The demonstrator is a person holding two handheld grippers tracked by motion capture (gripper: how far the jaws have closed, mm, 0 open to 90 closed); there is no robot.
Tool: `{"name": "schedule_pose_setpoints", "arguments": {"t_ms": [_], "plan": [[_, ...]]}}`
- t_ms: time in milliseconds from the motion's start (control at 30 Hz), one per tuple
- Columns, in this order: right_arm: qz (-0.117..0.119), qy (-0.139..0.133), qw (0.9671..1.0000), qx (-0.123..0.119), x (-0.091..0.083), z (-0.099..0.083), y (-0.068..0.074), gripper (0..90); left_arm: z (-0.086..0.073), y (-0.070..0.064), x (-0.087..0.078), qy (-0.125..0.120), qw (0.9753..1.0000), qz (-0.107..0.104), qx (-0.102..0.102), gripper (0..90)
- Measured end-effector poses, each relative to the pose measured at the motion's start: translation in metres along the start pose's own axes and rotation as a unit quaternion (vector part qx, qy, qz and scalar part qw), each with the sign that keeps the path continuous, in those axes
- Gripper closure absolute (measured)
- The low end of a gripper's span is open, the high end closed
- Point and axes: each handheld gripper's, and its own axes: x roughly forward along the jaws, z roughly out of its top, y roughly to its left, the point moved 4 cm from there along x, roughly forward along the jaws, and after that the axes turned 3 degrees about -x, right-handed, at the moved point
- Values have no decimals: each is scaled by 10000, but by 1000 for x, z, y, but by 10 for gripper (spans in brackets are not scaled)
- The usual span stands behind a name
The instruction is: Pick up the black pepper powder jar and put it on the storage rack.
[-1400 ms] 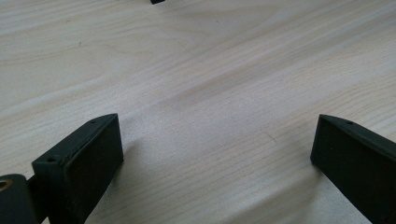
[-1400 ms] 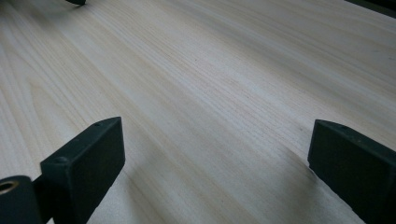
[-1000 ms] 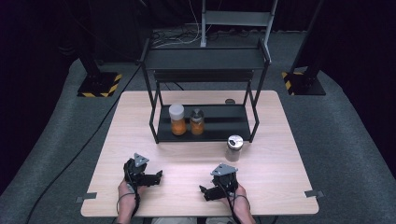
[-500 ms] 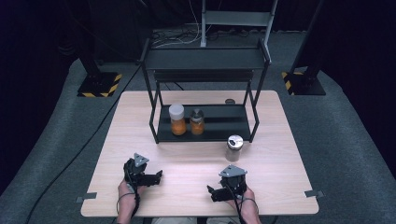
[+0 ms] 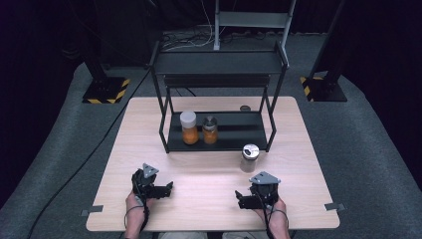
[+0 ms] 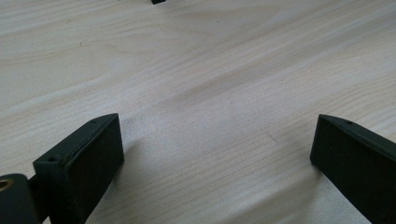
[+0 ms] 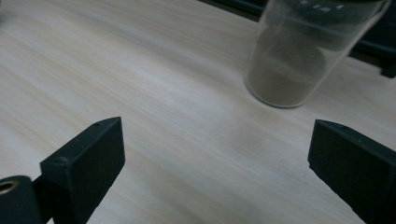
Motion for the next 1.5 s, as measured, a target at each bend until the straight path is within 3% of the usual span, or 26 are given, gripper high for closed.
{"name": "schedule_pose_setpoints", "arguments": {"t_ms": [333,733,1500], "plan": [[-161,-87,9997,151,4,11,-14,32,0,0,0,2,10000,-2,0,24],[-242,-40,9995,183,15,24,-22,31,0,0,0,3,10000,-3,-4,23],[-310,132,9989,340,59,50,-39,17,0,0,0,2,10000,-4,-3,23]]}}
